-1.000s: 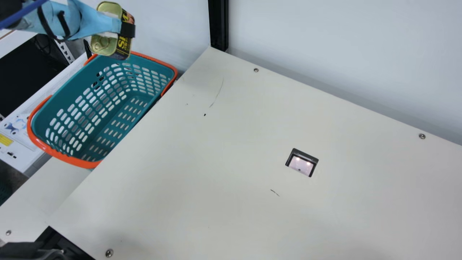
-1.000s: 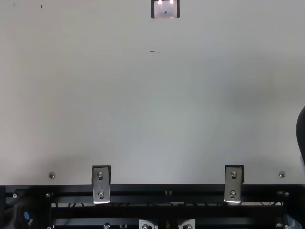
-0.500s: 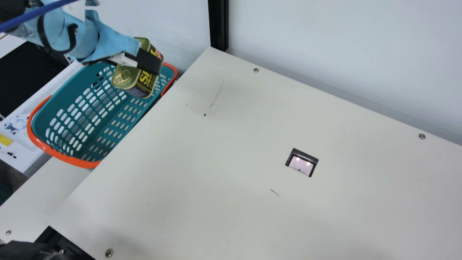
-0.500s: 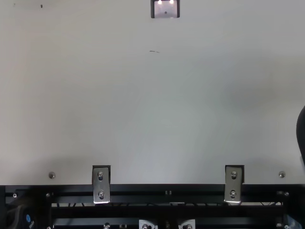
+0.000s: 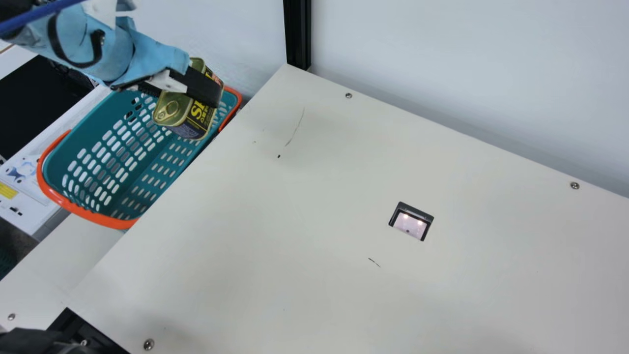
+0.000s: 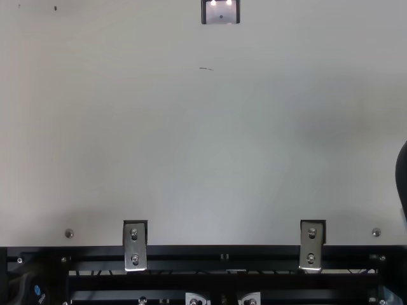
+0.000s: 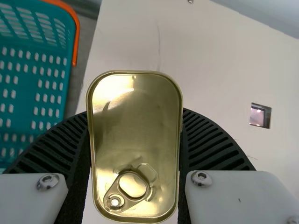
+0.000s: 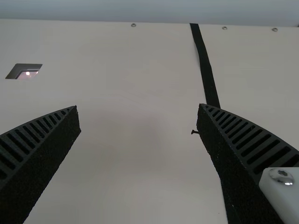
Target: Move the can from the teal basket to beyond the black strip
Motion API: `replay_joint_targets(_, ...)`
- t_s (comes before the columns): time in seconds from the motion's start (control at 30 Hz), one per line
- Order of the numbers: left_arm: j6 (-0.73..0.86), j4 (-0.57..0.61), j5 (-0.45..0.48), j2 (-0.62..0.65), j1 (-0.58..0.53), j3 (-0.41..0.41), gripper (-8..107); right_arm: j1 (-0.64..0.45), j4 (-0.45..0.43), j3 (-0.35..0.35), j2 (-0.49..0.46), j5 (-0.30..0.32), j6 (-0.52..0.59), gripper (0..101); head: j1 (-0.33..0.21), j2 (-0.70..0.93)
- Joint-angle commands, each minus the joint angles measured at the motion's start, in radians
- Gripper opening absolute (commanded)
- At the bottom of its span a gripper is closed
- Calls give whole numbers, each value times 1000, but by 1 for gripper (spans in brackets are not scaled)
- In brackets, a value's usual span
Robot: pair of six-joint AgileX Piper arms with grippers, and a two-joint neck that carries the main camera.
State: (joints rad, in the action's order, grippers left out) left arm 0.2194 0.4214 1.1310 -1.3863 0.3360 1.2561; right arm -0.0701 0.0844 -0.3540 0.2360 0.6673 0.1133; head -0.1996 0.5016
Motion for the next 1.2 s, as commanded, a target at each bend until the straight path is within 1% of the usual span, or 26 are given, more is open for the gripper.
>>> replay_joint_targets(0.0, -41, 10, 89, -12, 0, 9, 10, 0, 0, 0, 0, 0, 0, 101, -47, 22)
replay_joint_targets(0.3, -177, 55, 89, -58, -94, -100, 10, 0, 0, 0, 0, 0, 0, 101, -47, 22)
replay_joint_targets(0.53, -250, 202, 89, -86, -146, -179, 10, 0, 0, 0, 0, 0, 0, 101, -47, 22)
replay_joint_targets(0.6, -278, 241, 89, -89, -153, -187, 10, 0, 0, 0, 0, 0, 0, 101, -47, 22)
replay_joint_targets(0.63, -260, 196, 88, -87, -152, -183, 10, 0, 0, 0, 0, 0, 0, 101, -47, 22)
replay_joint_targets(0.73, -276, 239, 86, -88, -152, -185, 10, 0, 0, 0, 0, 0, 0, 101, -47, 22)
replay_joint_targets(1.17, -276, 238, 86, -88, -152, -185, 10, 0, 0, 0, 0, 0, 0, 101, -47, 22)
